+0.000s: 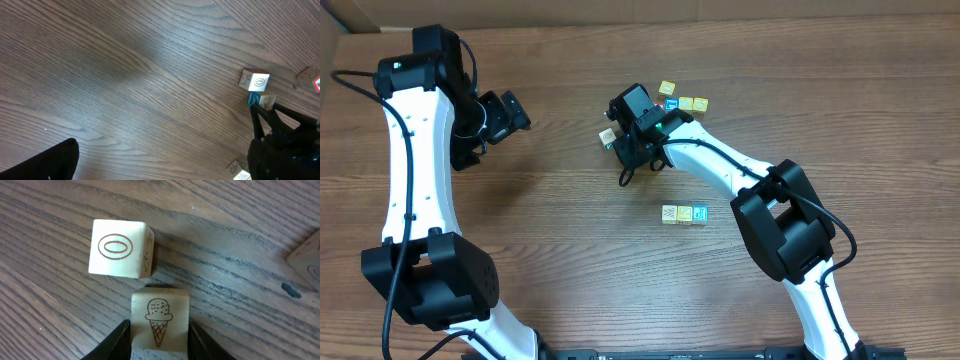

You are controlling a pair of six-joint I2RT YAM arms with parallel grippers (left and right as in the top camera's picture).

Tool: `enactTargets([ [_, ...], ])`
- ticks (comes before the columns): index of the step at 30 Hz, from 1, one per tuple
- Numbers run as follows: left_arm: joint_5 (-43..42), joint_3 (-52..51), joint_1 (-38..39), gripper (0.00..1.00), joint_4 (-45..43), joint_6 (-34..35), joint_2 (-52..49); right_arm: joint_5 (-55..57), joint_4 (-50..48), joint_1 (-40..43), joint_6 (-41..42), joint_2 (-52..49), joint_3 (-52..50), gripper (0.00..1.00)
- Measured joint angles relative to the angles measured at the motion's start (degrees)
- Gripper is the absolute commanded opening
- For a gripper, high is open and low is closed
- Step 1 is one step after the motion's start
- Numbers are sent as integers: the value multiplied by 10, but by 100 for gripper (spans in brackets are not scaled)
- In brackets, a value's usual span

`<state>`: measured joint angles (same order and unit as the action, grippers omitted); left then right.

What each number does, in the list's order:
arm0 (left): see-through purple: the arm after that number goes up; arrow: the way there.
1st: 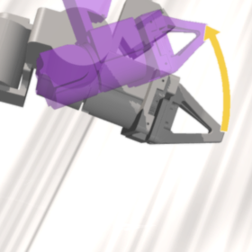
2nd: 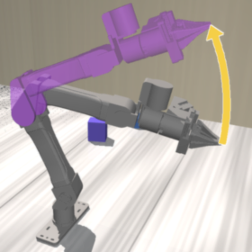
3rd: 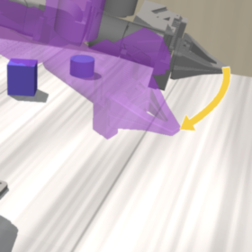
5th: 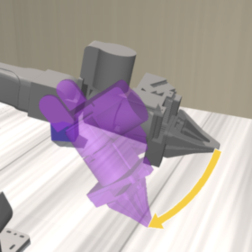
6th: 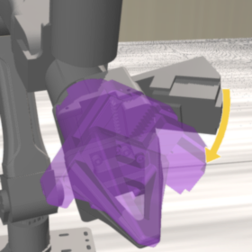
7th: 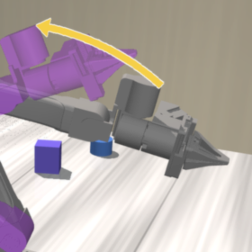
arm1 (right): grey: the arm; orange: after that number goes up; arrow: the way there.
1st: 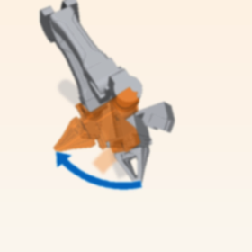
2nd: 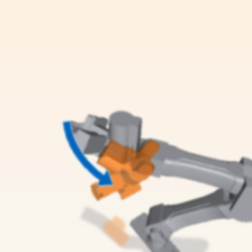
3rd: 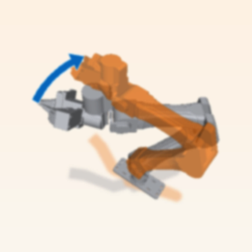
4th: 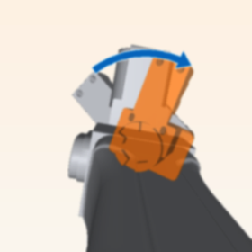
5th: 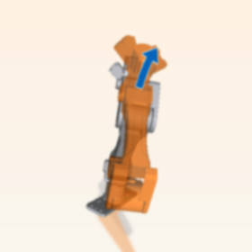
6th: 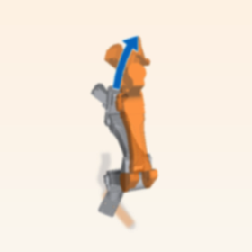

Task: Flip 5 blocks
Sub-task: 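Reposition the right gripper above the ice-cream block to grasp it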

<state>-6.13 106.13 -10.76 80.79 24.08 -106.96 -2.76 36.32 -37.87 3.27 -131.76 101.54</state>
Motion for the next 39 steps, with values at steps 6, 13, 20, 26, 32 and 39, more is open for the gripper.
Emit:
enactTargets([
  [6, 0, 0, 0, 100, 0, 0, 0, 0, 5, -1, 29, 2, 0, 57],
  [13, 0, 0, 0, 100, 0, 0, 0, 2, -3, -8, 41, 9, 0, 64],
  [20, 0, 0, 0, 100, 0, 0, 0, 9, -31, -9, 42, 9, -9, 53],
  [26, 0, 0, 0, 100, 0, 0, 0, 24, -33, -9, 43, 9, -11, 49],
  [32, 0, 0, 0, 100, 0, 0, 0, 32, -28, -9, 44, 9, -11, 51],
  [39, 0, 0, 0, 100, 0, 0, 0, 31, 67, -9, 62, 3, 49, 55],
])
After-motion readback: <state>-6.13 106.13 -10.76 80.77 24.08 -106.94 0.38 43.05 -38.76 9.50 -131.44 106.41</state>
